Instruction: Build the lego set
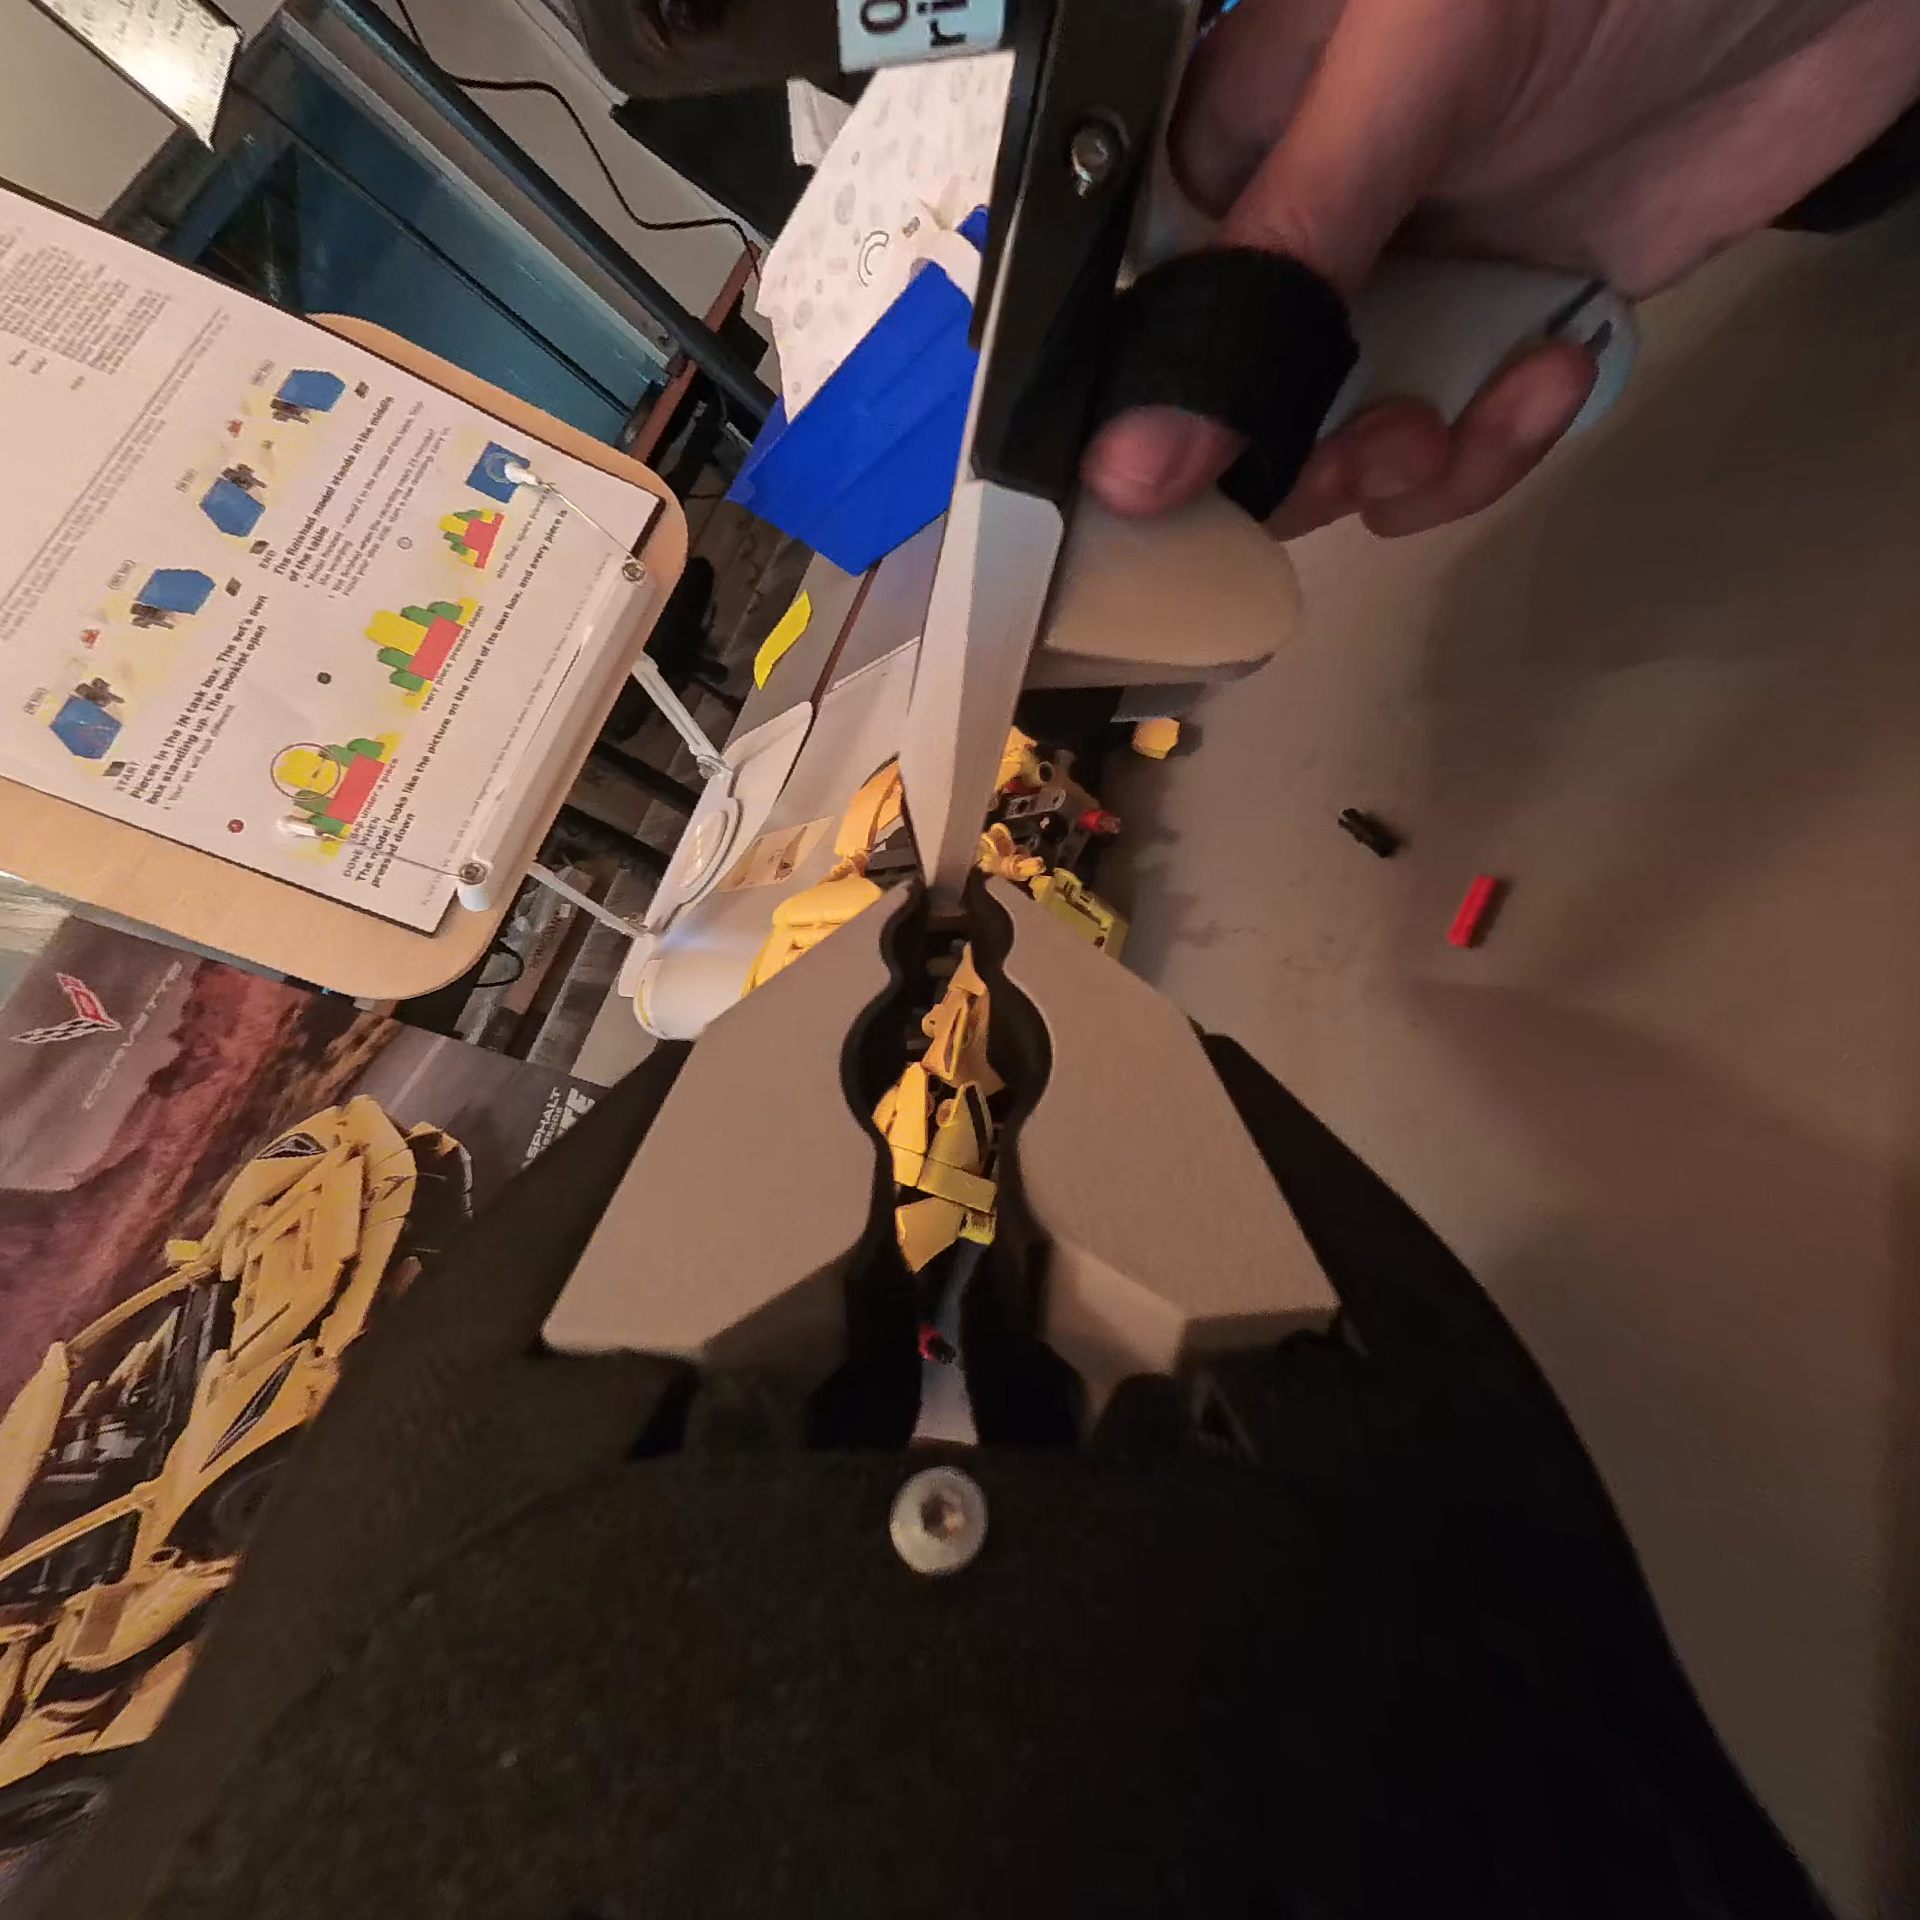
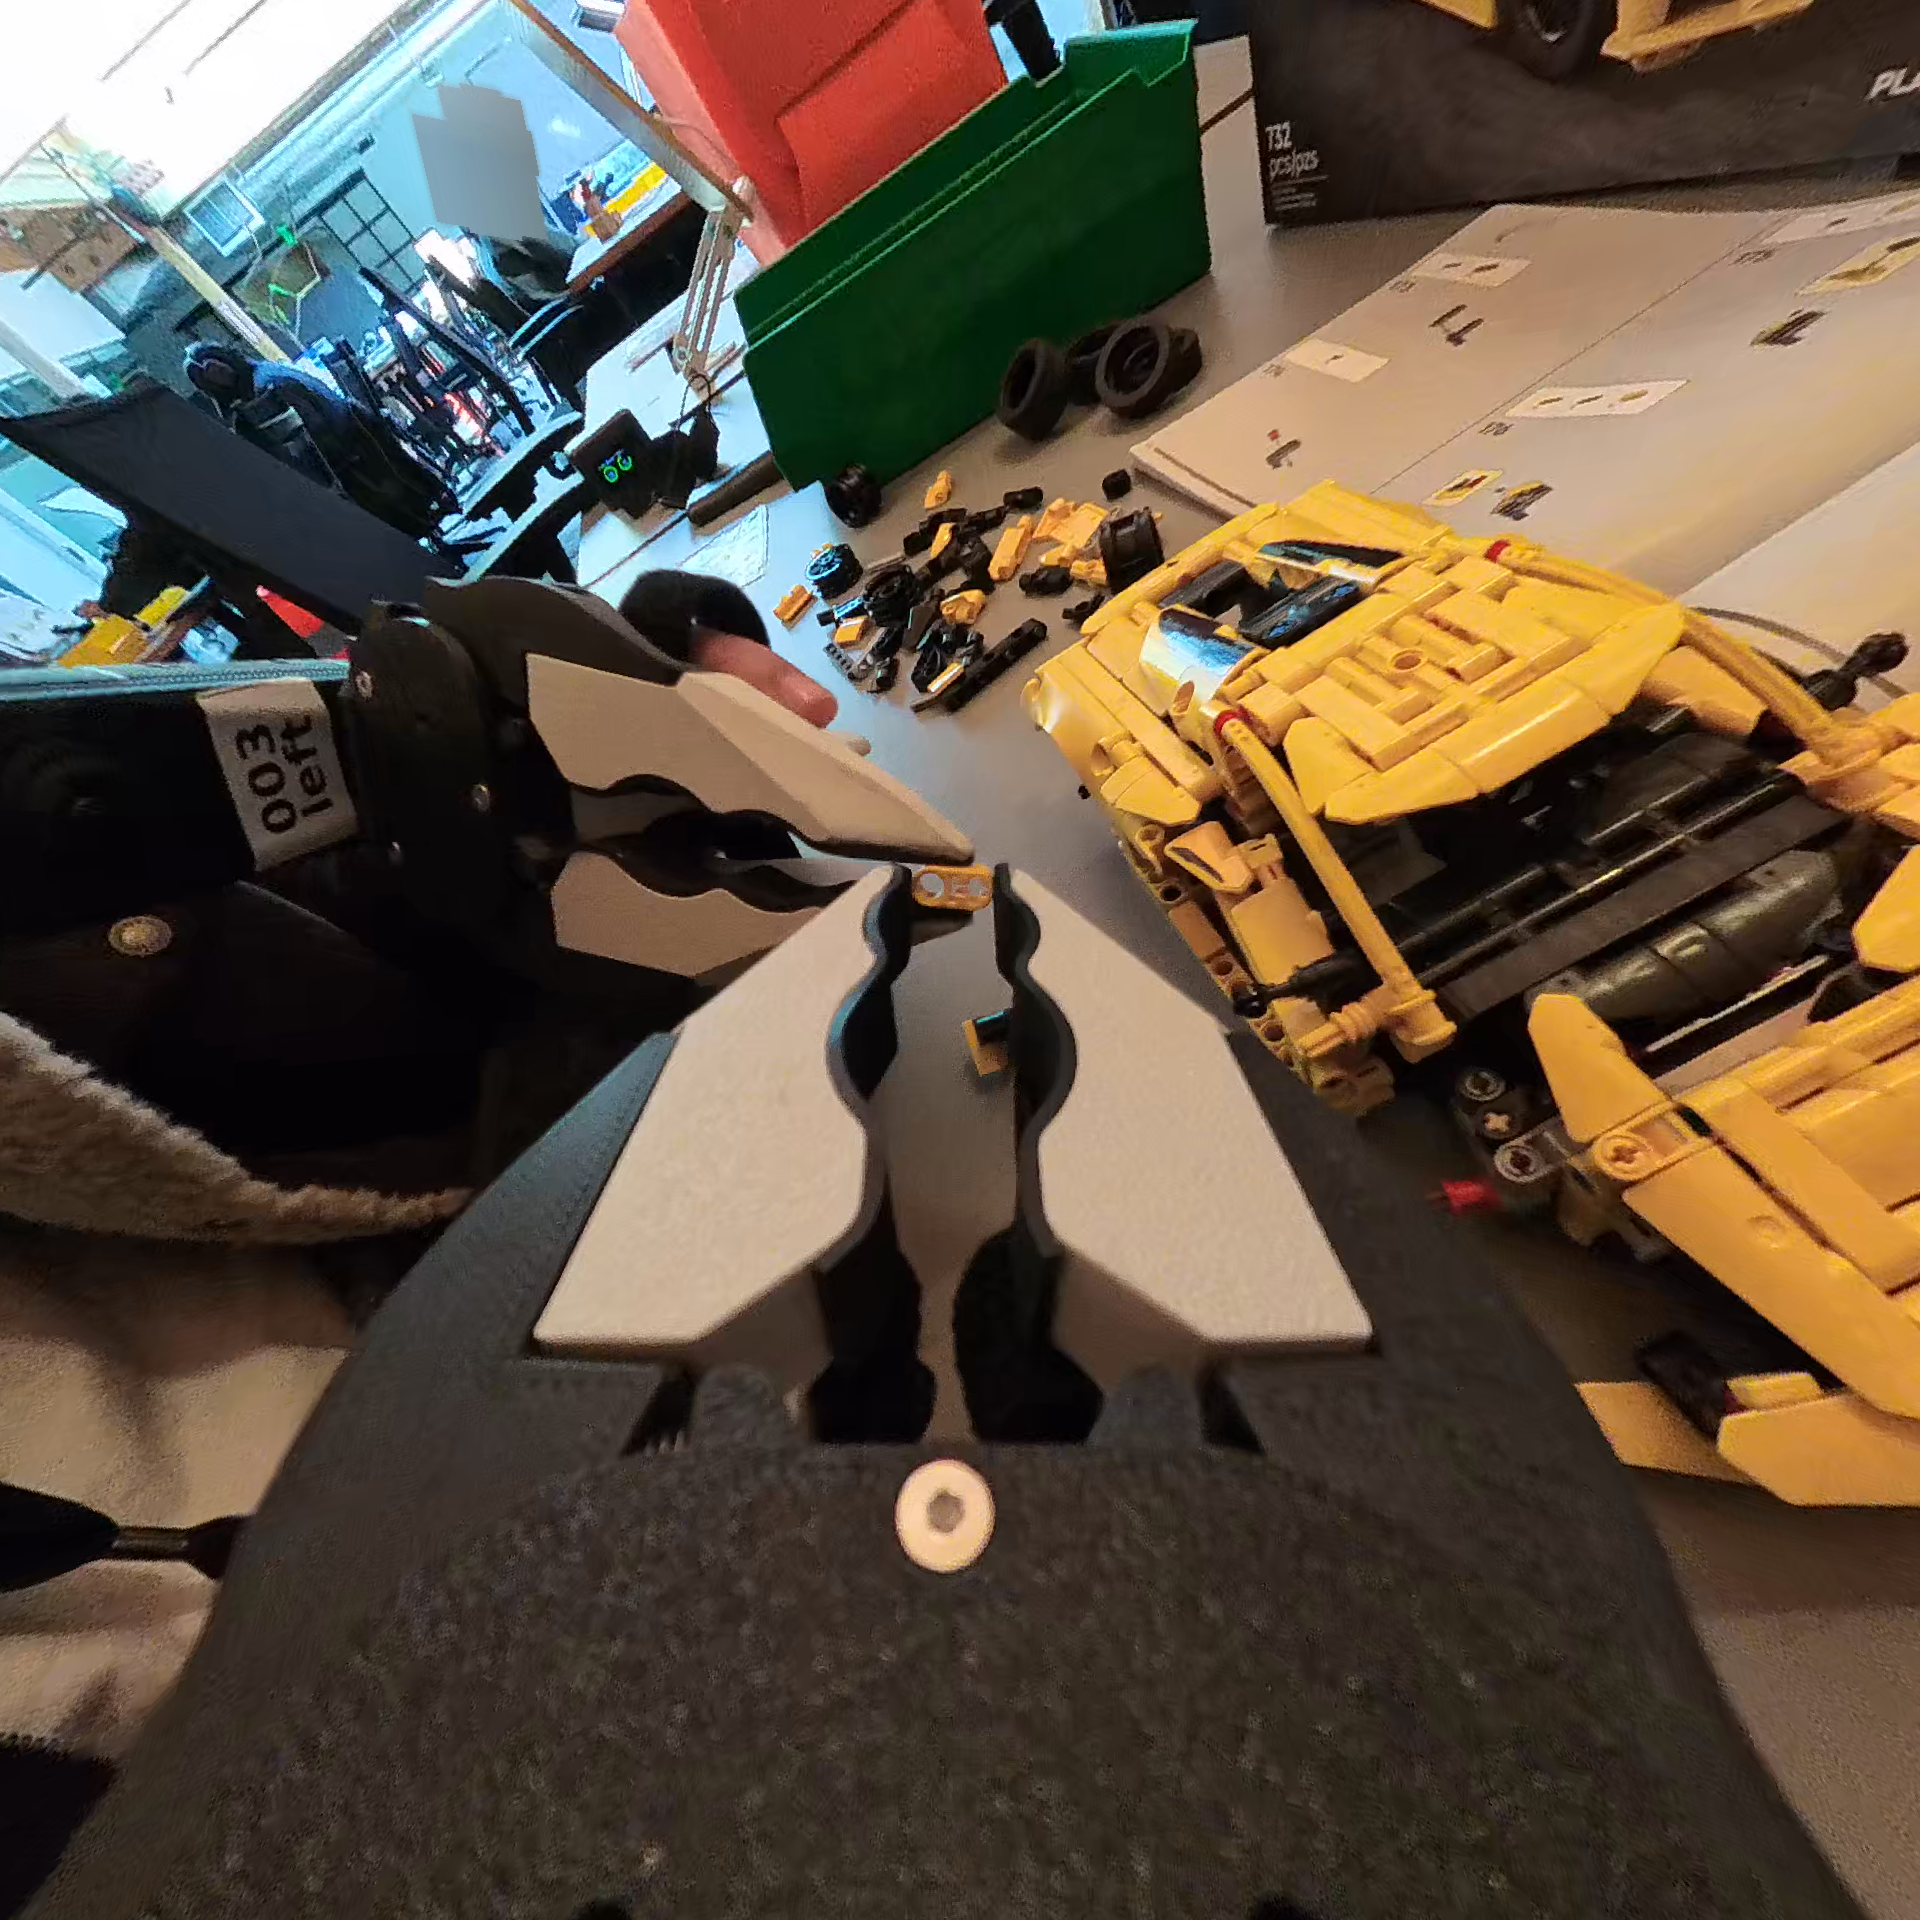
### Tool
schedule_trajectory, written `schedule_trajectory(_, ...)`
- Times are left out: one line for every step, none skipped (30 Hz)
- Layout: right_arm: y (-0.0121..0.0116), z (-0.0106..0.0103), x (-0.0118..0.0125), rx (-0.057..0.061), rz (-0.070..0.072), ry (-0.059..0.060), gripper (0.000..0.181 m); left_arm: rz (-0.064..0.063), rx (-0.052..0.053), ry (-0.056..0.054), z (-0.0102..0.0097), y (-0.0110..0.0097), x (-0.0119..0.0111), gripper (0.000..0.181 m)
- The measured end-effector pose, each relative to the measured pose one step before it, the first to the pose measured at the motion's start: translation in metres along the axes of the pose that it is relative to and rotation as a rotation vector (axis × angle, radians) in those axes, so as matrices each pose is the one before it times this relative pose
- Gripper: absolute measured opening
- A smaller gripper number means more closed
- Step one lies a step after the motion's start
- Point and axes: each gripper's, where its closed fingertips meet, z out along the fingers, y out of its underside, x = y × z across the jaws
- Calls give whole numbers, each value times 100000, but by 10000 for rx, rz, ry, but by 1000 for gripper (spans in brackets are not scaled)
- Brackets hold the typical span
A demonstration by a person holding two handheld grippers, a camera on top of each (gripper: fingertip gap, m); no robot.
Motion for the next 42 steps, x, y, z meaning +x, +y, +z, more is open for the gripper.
schedule_trajectory(109, 47, -216, -100, -168, -61, 14, 102, -56, 6, 50, 94, 102, 7)
schedule_trajectory(154, 110, -79, -135, -89, 25, 14, 104, -126, -1, 117, 201, 108, 7)
schedule_trajectory(164, 84, 143, -100, -107, 138, 14, 109, -106, 11, 88, 191, 117, 7)
schedule_trajectory(94, 39, 60, -58, -41, 53, 14, 99, -50, 7, 42, 93, 83, 7)
schedule_trajectory(-34, -30, -8, 18, 58, -33, 14, 66, 1, -28, 1, -7, 0, 7)
schedule_trajectory(1, -14, -25, 9, 73, -60, 14, 2, 4, 4, -15, -20, -6, 7)
schedule_trajectory(-30, -30, -47, 20, 67, -80, 14, 24, -1, 0, -36, -43, -21, 7)
schedule_trajectory(-133, -51, -75, 76, 55, -70, 14, 82, 28, -58, -42, -82, -95, 7)
schedule_trajectory(-89, -47, -44, 31, -39, -18, 14, 90, 33, -66, -24, -60, -89, 7)
schedule_trajectory(-14, -30, 45, -42, -71, 45, 13, 46, -17, -43, 3, -4, -49, 7)
schedule_trajectory(-54, -6, -3, -6, -40, 41, 14, 52, -41, -61, -9, -1, -58, 7)
schedule_trajectory(-5, 20, 14, -10, -13, 25, 13, 73, -51, -42, -14, 41, -31, 7)
schedule_trajectory(-6, 48, 58, 4, 33, 49, 14, 78, -66, -37, -19, 75, -25, 7)
schedule_trajectory(1, 35, 95, -5, -61, 121, 13, 74, -77, -29, 4, 81, -16, 7)
schedule_trajectory(67, 25, 69, -69, -149, 118, 13, 47, -57, -1, 13, 64, 36, 7)
schedule_trajectory(8, -6, 78, -24, -48, 92, 13, 33, -49, -20, 1, 39, 9, 7)
schedule_trajectory(-26, -3, -18, 35, 65, -36, 13, 56, -41, -30, -38, -6, -8, 7)
schedule_trajectory(48, 11, -73, -7, 124, -136, 13, -6, -18, 32, -66, -4, 61, 7)
schedule_trajectory(161, 50, -10, -47, 129, -117, 13, -110, -11, 123, -36, 71, 143, 7)
schedule_trajectory(81, 62, 41, 16, 67, -82, 14, -185, 30, 140, -25, 62, 97, 7)
schedule_trajectory(-93, -52, -77, 89, -45, -148, 14, -308, 128, 109, -55, -89, -45, 7)
schedule_trajectory(-229, -171, -141, 104, -91, -162, 15, -520, 231, 145, -109, -245, -140, 7)
schedule_trajectory(-454, -367, 40, 197, -127, -27, 21, -780, 323, 173, -200, -379, -303, 7)
schedule_trajectory(-648, -576, 232, 312, -229, 114, 23, -955, 352, 130, -256, -357, -560, 7)
schedule_trajectory(-624, -744, 395, 311, -346, 204, 24, -1048, 374, 122, -324, -305, -739, 6)
schedule_trajectory(-530, -744, 316, 266, -398, 128, 24, -1136, 354, 309, -317, -228, -581, 7)
schedule_trajectory(-293, -670, 405, 123, -425, 166, 25, -1200, 344, 417, -294, -238, -428, 7)
schedule_trajectory(70, -518, 608, -61, -517, 310, 27, -1191, 421, 359, -335, -424, -470, 7)
schedule_trajectory(404, -328, 512, -246, -668, 263, 29, -1084, 433, 415, -341, -525, -273, 7)
schedule_trajectory(606, -124, 312, -370, -557, 215, 35, -916, 349, 429, -271, -416, -101, 7)
schedule_trajectory(658, 37, 94, -421, -403, 143, 41, -732, 352, 364, -258, -437, -19, 7)
schedule_trajectory(479, 149, -203, -326, -315, -1, 47, -567, 303, 374, -231, -400, 141, 7)
schedule_trajectory(407, 210, -207, -295, -167, 41, 48, -412, 134, 290, -112, -178, 131, 7)
schedule_trajectory(278, 185, -333, -252, -110, -37, 46, -284, 22, 123, -29, 52, -31, 7)
schedule_trajectory(82, 86, -381, -138, -116, -99, 43, -257, -50, 176, 64, 162, 89, 7)
schedule_trajectory(160, -6, -356, -101, -154, -123, 39, -256, -81, 160, 108, 206, 89, 7)
schedule_trajectory(455, -91, -186, -241, -198, -61, 35, -188, -109, 190, 158, 290, 172, 7)
schedule_trajectory(637, -144, -515, -331, -226, -320, 28, -214, -194, 364, 225, 451, 420, 7)
schedule_trajectory(689, -116, -706, -346, -156, -441, 20, -303, -254, 357, 301, 559, 394, 6)
schedule_trajectory(685, -35, -696, -280, -69, -397, 19, -167, -189, 224, 255, 445, 281, 6)
schedule_trajectory(741, 66, -627, -264, -54, -328, 19, 91, -211, 140, 230, 407, 306, 7)
schedule_trajectory(783, 126, -546, -271, -8, -238, 18, 272, -181, -9, 171, 297, 193, 7)
